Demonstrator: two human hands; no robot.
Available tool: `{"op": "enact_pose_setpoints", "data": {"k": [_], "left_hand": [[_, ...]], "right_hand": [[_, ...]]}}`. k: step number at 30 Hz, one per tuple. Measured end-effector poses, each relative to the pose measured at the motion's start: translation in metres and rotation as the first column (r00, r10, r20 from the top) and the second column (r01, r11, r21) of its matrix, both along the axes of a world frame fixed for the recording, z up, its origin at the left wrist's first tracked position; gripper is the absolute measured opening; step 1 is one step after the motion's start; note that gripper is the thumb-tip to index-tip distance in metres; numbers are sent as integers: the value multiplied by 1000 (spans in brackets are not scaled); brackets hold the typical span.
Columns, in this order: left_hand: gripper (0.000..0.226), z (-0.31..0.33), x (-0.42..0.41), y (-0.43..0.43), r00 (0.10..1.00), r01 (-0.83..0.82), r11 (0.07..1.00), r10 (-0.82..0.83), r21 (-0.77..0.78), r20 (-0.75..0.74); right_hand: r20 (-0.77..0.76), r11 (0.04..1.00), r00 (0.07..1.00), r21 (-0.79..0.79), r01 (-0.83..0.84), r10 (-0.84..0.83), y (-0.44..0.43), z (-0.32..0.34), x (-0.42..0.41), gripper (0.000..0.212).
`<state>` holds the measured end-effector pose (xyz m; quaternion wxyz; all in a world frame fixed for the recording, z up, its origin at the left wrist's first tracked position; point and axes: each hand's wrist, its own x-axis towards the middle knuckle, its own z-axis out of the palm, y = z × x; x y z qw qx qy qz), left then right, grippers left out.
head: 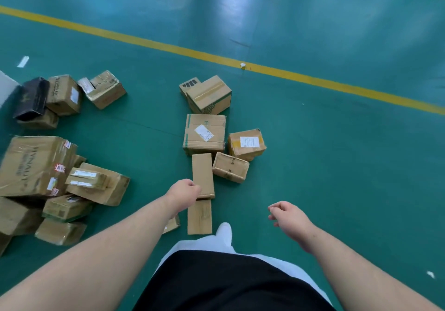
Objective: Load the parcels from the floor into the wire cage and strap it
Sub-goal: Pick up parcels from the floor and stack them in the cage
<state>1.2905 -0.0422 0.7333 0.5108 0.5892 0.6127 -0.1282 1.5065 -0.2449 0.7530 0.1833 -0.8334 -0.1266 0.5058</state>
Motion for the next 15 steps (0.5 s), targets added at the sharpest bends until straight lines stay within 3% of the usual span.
{"op": "enact_pose_setpoints", "data": {"k": [4, 15], "left_hand": [[20, -6, 32, 22, 1000, -9, 999, 9, -40, 21], [22, -50, 128, 79, 988, -137, 978, 124, -157, -93]], "right_hand": [[31, 996, 995, -11, -93, 94, 34, -2, 37, 18], [-76, 981, 981, -61, -184, 179, 146, -63, 169, 21]]}}
